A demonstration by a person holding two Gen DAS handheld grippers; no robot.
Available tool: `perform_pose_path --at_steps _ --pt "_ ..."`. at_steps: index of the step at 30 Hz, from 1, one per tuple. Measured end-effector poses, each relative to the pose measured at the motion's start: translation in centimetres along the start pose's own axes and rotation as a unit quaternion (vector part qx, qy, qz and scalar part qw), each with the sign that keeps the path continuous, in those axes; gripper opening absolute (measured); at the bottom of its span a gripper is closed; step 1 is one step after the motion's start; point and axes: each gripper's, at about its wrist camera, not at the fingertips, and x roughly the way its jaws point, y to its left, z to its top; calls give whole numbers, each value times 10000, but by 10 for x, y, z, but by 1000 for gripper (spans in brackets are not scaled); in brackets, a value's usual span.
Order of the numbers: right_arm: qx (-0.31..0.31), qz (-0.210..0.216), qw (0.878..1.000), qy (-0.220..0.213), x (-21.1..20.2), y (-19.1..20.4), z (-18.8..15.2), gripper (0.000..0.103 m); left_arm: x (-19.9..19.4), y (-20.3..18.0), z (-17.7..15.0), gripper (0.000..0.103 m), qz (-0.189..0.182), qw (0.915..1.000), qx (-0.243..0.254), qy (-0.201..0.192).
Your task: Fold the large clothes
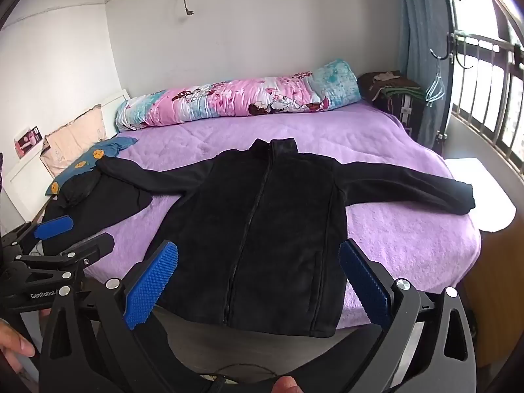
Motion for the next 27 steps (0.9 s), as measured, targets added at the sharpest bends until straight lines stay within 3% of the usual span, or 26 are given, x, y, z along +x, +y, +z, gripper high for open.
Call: perform_pose_path --at_steps 9,10,27 --pt "-21 -147 9999 -13 0 7 -1 97 0 1 0 97 -17 10000 -53 -12" --pt "-7 15 10000 30 -1 0 1 97 2 -1 -3 97 -29 10000 -45 25" --pt "-5 27 10000 -21 -2 1 1 97 3 4 -4 97 60 9998 -212 28"
